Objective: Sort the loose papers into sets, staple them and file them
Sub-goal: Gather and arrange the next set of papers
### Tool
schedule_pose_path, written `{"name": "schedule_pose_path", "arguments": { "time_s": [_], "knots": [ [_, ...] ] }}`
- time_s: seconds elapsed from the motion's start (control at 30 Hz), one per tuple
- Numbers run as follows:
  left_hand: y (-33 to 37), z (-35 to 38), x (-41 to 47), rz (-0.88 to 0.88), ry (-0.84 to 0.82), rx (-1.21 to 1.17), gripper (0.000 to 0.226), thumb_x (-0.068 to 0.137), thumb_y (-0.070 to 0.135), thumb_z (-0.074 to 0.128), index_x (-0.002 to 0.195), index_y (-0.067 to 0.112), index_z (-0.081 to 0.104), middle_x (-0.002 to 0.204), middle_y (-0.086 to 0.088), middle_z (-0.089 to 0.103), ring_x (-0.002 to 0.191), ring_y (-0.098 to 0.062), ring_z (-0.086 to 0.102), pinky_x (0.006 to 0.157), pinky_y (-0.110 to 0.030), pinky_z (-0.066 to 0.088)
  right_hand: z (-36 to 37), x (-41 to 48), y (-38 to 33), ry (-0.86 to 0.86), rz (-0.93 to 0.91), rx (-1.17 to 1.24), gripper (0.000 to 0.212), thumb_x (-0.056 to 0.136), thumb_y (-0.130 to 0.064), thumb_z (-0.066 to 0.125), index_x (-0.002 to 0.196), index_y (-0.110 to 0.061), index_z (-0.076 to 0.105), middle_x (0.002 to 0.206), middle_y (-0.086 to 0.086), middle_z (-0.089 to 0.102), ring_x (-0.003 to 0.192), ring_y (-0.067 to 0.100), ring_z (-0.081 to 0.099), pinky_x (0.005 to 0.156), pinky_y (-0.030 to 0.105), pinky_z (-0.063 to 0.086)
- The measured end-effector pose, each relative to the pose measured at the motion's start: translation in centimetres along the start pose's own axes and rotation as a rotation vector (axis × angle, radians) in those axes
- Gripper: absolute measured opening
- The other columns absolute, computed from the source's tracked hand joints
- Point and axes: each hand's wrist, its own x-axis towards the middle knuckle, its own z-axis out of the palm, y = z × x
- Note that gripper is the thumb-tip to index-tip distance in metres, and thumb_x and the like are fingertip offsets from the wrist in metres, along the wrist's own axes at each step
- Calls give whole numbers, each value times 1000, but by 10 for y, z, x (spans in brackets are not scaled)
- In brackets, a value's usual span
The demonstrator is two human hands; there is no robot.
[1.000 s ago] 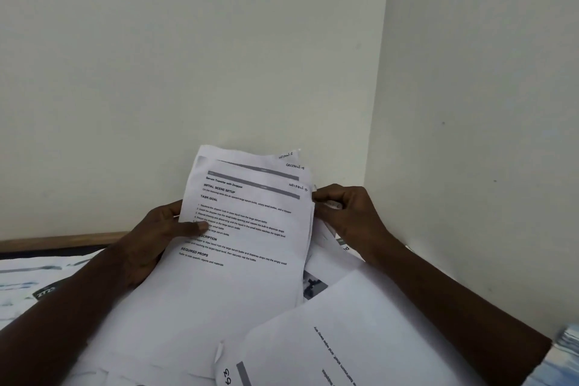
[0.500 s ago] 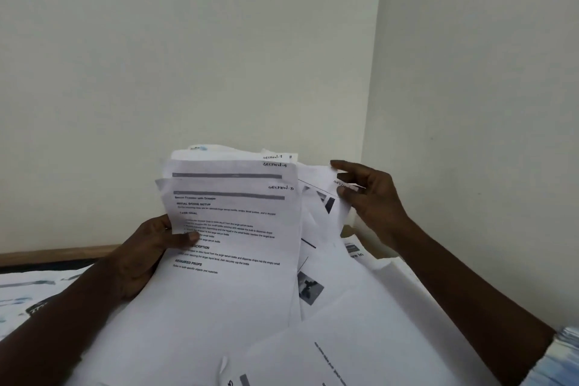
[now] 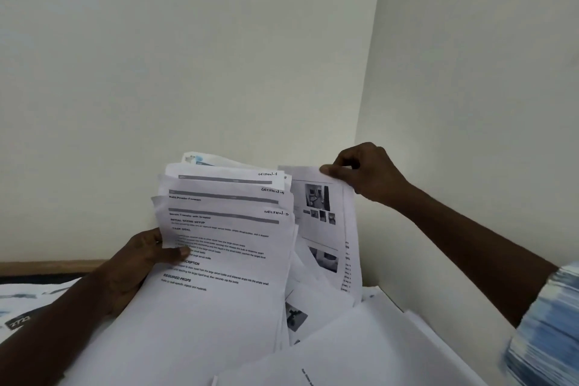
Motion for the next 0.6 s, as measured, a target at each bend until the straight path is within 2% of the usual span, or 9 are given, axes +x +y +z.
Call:
{"name": "schedule_pose_path", "arguments": {
  "time_s": [0.07, 0.1, 0.17, 0.2, 0.27, 0.4, 0.5, 0.6],
  "knots": [
    [1, 1, -1, -1, 0, -11, 65, 65, 2, 83, 128, -1, 67, 128, -27, 69, 112, -50, 68, 103, -64, 49, -3, 3, -2, -28, 43, 92, 28, 93, -37, 74, 75, -16, 76, 69, 8, 69, 57, 8, 55, 56, 26, 47],
    [1, 1, -2, -1, -2, -17, 68, 63, 3, 86, 128, -1, 68, 128, -27, 68, 113, -51, 68, 106, -65, 46, -5, 4, -2, -59, 68, 155, 24, 95, -33, 74, 79, -15, 77, 76, 12, 72, 64, 13, 60, 62, 34, 52],
    [2, 3, -3, 6, -7, -13, 75, 56, 7, 91, 127, -1, 68, 128, -27, 69, 114, -51, 67, 109, -66, 43, -8, 7, 1, -112, 99, 239, 15, 96, -24, 73, 87, -12, 78, 88, 17, 75, 75, 24, 67, 72, 49, 59],
    [3, 4, -3, 10, -10, -8, 77, 54, 9, 92, 126, -1, 69, 127, -27, 69, 114, -51, 67, 109, -66, 43, -9, 7, 2, -129, 104, 265, 11, 96, -18, 72, 91, -11, 78, 92, 19, 75, 78, 24, 68, 77, 52, 60],
    [3, 4, -4, 19, -8, -6, 78, 51, 11, 92, 124, -1, 70, 126, -27, 69, 113, -51, 67, 109, -66, 44, -9, 6, 3, -160, 108, 325, 10, 96, -6, 69, 101, -8, 78, 100, 20, 76, 84, 22, 68, 79, 46, 57],
    [1, 4, -4, 25, -4, 9, 79, 49, 12, 92, 123, -2, 70, 124, -27, 70, 112, -50, 68, 108, -64, 46, -7, 4, 11, -213, 137, 439, 39, 90, 9, 68, 118, -17, 75, 99, 19, 75, 88, 20, 66, 82, 40, 50],
    [0, 4, -3, 22, -4, 24, 76, 51, 9, 91, 123, -1, 70, 124, -27, 70, 111, -50, 69, 105, -63, 48, -1, 0, 14, -237, 131, 514, 54, 87, 18, 64, 127, -18, 71, 93, 8, 73, 85, 19, 65, 79, 33, 53],
    [-1, 4, -2, 21, 1, 38, 78, 48, 12, 93, 121, -1, 72, 122, -27, 71, 110, -50, 69, 105, -61, 49, 8, -7, 16, -259, 131, 627, 61, 85, 24, 60, 133, -13, 65, 101, 10, 74, 89, 22, 66, 78, 30, 58]
  ]
}}
